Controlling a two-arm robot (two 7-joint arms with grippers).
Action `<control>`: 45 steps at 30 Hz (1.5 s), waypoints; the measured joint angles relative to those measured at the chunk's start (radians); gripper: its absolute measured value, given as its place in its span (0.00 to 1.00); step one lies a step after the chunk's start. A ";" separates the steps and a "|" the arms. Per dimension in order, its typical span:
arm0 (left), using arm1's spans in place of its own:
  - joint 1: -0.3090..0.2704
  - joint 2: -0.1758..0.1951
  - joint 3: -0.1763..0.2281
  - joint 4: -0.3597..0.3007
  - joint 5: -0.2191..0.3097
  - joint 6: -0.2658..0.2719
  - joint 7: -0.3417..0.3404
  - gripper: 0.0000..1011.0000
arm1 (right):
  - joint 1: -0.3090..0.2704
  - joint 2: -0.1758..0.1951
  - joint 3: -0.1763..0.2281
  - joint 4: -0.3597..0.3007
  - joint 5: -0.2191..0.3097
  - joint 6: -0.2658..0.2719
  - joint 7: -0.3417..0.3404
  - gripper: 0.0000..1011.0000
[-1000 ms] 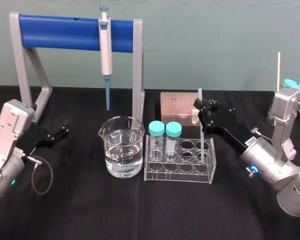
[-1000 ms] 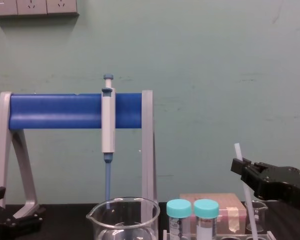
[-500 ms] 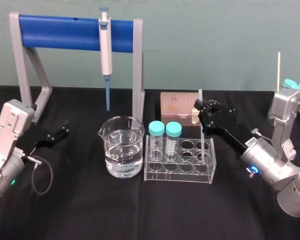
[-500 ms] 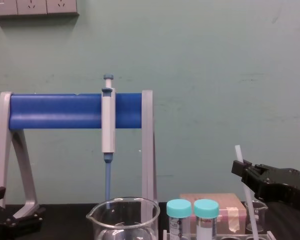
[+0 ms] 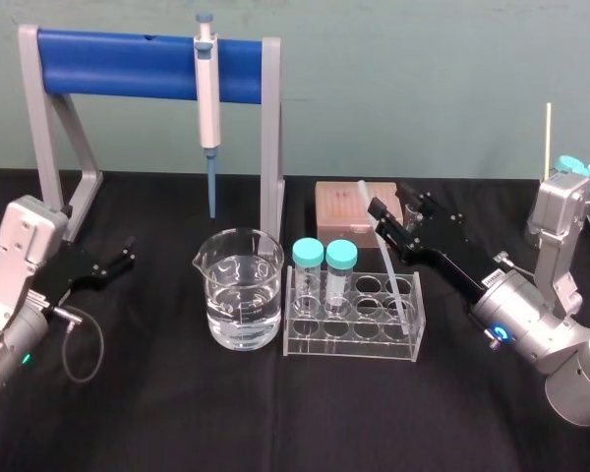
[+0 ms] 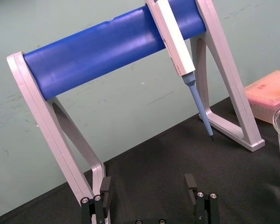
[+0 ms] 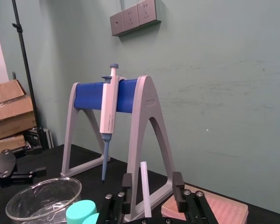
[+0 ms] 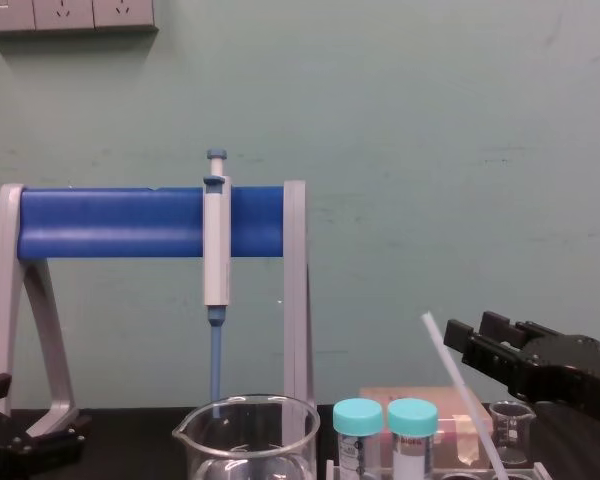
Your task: Pick up the stirring rod with one hand, then place it down.
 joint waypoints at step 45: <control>0.000 0.000 0.000 0.000 0.000 0.000 0.000 0.99 | -0.129 -0.023 0.155 -0.096 -0.113 0.098 -0.291 0.99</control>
